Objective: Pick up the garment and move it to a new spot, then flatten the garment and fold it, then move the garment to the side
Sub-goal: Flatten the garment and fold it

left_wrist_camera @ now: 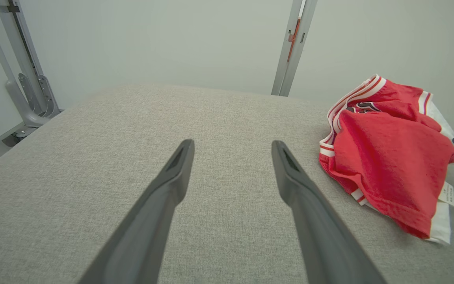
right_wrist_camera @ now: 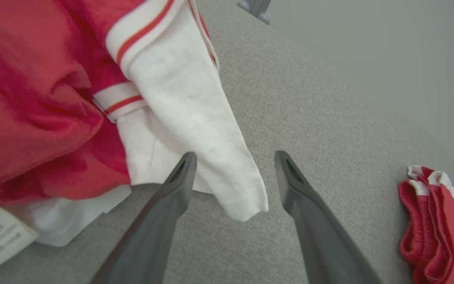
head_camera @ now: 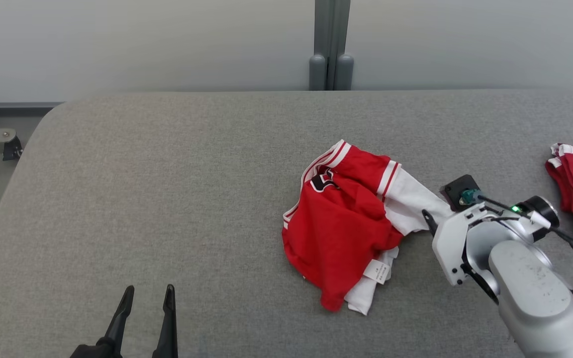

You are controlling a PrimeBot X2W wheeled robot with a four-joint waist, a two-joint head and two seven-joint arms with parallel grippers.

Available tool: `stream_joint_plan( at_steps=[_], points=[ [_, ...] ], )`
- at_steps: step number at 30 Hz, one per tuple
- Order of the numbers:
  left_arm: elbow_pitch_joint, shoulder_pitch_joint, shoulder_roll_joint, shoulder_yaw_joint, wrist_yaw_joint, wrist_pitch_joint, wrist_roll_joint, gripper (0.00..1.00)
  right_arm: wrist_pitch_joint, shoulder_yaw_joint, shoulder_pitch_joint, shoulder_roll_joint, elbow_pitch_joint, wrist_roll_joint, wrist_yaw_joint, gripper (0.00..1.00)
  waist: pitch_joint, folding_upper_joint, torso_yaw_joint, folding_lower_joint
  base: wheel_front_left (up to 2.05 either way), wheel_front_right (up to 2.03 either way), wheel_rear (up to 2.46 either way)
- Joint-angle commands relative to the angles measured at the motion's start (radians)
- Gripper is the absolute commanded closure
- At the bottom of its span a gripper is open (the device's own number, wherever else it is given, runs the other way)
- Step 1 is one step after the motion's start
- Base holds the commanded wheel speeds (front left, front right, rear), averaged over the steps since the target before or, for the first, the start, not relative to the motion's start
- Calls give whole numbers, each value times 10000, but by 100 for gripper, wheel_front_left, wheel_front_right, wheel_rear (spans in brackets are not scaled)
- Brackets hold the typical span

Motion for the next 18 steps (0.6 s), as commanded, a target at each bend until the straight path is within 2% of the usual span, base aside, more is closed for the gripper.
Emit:
stream_joint_plan(
  at_steps=[1,7,10,12,15,18],
  points=[
    [-3,-224,6,11,-37,1,-79,0,233,170,-252,-168,162,236,-19,0,211,0,193,0,0,0,0],
    [31,-426,6,-43,-37,1,-103,0,1382,1234,-867,-642,815,1356,-19,0,391,0,393,0,0,0,0],
    [69,-486,6,-65,-37,1,-113,0,1584,1861,-933,-721,846,2121,-19,0,389,0,470,0,0,0,0],
    [99,-519,6,-85,-38,1,-122,0,1459,2190,-1053,-896,625,2722,-19,100,366,0,527,0,0,0,0],
    [110,-481,5,-66,-38,1,-147,0,1563,2780,-1017,-964,7,3967,-19,100,288,0,564,0,0,0,0],
    [112,-390,5,-23,-38,1,-127,0,1849,2947,-1103,-991,-1119,5898,-19,100,228,0,537,0,0,0,0]
  ],
)
